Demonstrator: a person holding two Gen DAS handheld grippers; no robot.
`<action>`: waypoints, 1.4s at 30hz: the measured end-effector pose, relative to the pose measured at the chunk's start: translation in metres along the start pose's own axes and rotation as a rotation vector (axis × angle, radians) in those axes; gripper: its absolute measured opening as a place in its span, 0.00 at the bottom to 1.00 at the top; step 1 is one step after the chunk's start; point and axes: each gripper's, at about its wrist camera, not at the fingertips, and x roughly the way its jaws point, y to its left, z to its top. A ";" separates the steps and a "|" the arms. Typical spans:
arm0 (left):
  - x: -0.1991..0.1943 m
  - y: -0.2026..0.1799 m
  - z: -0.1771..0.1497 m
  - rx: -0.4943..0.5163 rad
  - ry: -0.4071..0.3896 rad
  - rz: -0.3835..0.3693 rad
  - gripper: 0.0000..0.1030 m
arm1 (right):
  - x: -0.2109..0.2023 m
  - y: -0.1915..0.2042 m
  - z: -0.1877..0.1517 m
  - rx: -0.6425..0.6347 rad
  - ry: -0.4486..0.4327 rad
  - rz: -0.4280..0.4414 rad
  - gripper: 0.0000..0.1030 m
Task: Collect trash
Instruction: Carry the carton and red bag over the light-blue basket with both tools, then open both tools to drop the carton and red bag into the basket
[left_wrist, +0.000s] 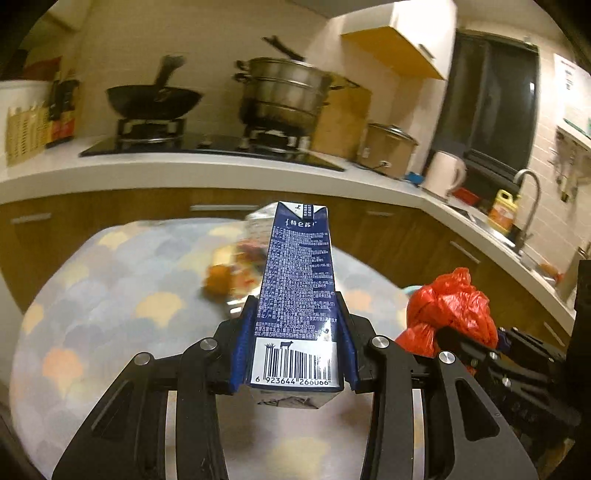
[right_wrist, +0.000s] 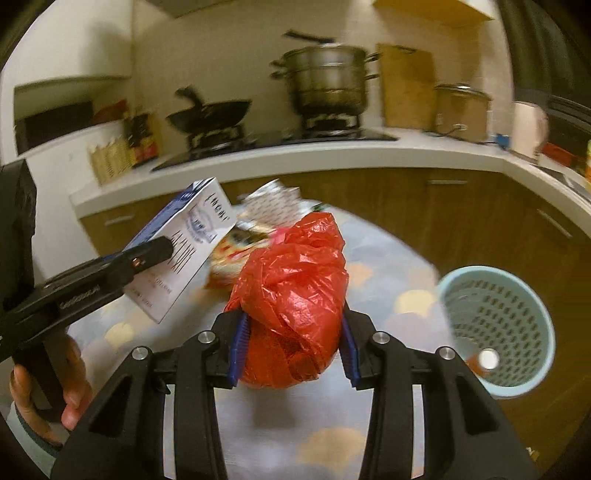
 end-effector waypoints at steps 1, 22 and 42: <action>0.003 -0.008 0.002 0.010 0.000 -0.014 0.37 | -0.003 -0.007 0.001 0.007 -0.009 -0.017 0.37; 0.115 -0.188 0.005 0.233 0.132 -0.254 0.37 | -0.032 -0.198 -0.022 0.309 -0.045 -0.305 0.37; 0.221 -0.240 -0.015 0.262 0.300 -0.215 0.41 | 0.056 -0.288 -0.047 0.417 0.228 -0.323 0.60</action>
